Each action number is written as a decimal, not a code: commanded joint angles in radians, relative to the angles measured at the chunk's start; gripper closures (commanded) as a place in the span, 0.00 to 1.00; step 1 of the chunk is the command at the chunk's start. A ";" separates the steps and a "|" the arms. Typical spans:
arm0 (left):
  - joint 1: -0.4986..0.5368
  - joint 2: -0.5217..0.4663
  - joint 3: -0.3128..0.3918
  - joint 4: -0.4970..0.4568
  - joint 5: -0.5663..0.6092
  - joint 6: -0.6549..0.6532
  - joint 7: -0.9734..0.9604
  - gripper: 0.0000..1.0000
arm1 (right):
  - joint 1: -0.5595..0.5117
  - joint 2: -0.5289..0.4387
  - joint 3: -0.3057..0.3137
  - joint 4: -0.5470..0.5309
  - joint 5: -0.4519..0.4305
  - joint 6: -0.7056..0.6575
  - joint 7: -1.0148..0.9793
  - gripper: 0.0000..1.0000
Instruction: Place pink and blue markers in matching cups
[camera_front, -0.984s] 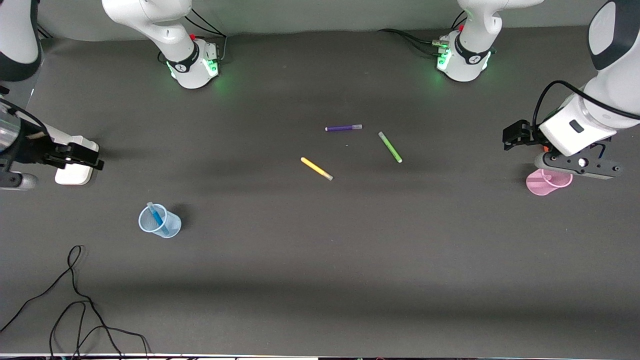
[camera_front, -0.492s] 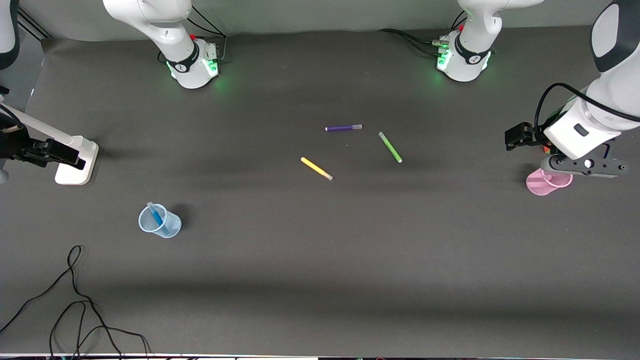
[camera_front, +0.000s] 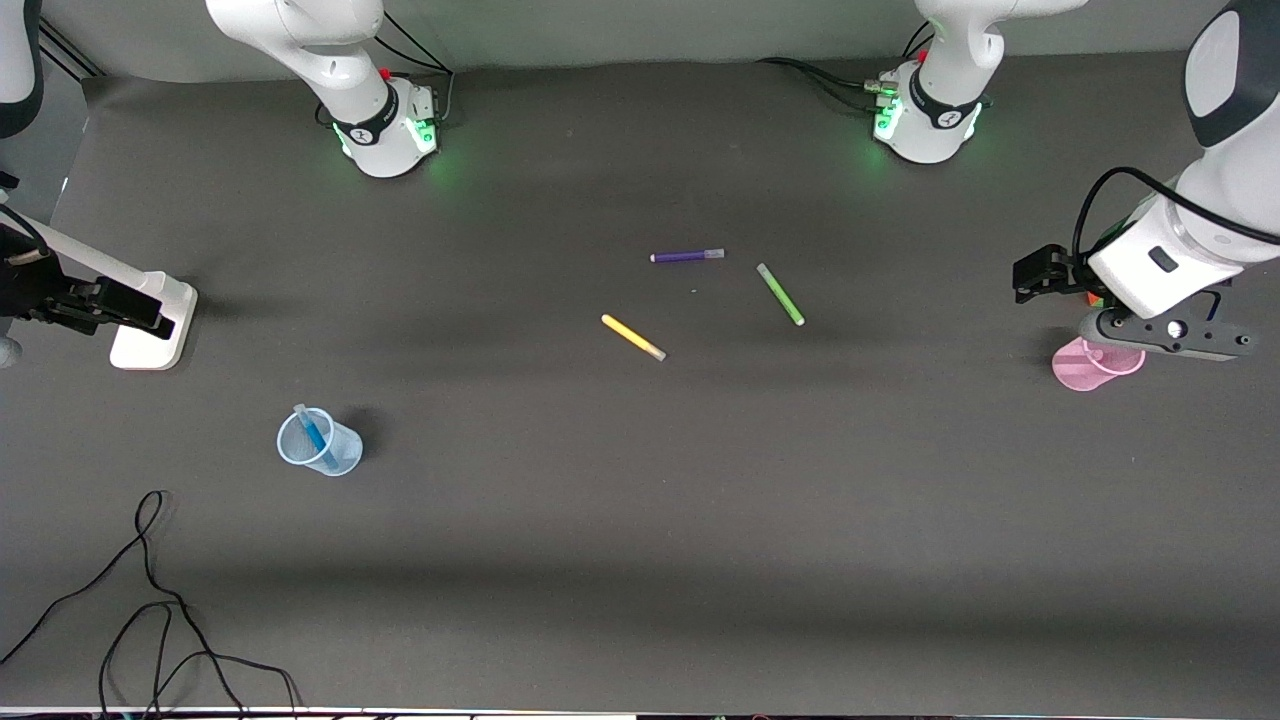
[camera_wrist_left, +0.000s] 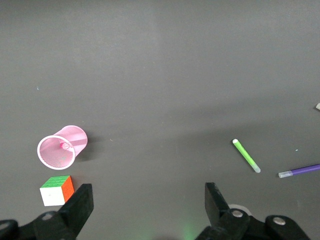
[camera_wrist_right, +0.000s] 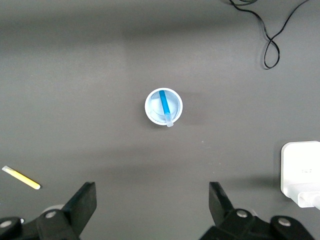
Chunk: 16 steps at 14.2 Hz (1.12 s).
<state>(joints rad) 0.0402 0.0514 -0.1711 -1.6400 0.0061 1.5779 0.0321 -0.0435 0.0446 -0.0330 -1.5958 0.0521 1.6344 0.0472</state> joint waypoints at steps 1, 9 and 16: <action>-0.005 -0.008 0.005 -0.006 0.014 0.001 0.014 0.01 | 0.016 -0.002 -0.025 0.010 -0.018 -0.004 0.026 0.00; -0.005 -0.008 0.005 -0.009 0.014 0.002 0.015 0.01 | 0.014 -0.002 -0.024 0.011 -0.018 -0.019 -0.007 0.00; -0.005 -0.008 0.005 -0.009 0.014 0.001 0.015 0.01 | 0.014 -0.002 -0.025 0.013 -0.020 -0.019 -0.006 0.00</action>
<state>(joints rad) 0.0402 0.0521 -0.1710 -1.6411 0.0069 1.5778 0.0361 -0.0399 0.0446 -0.0502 -1.5958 0.0498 1.6291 0.0470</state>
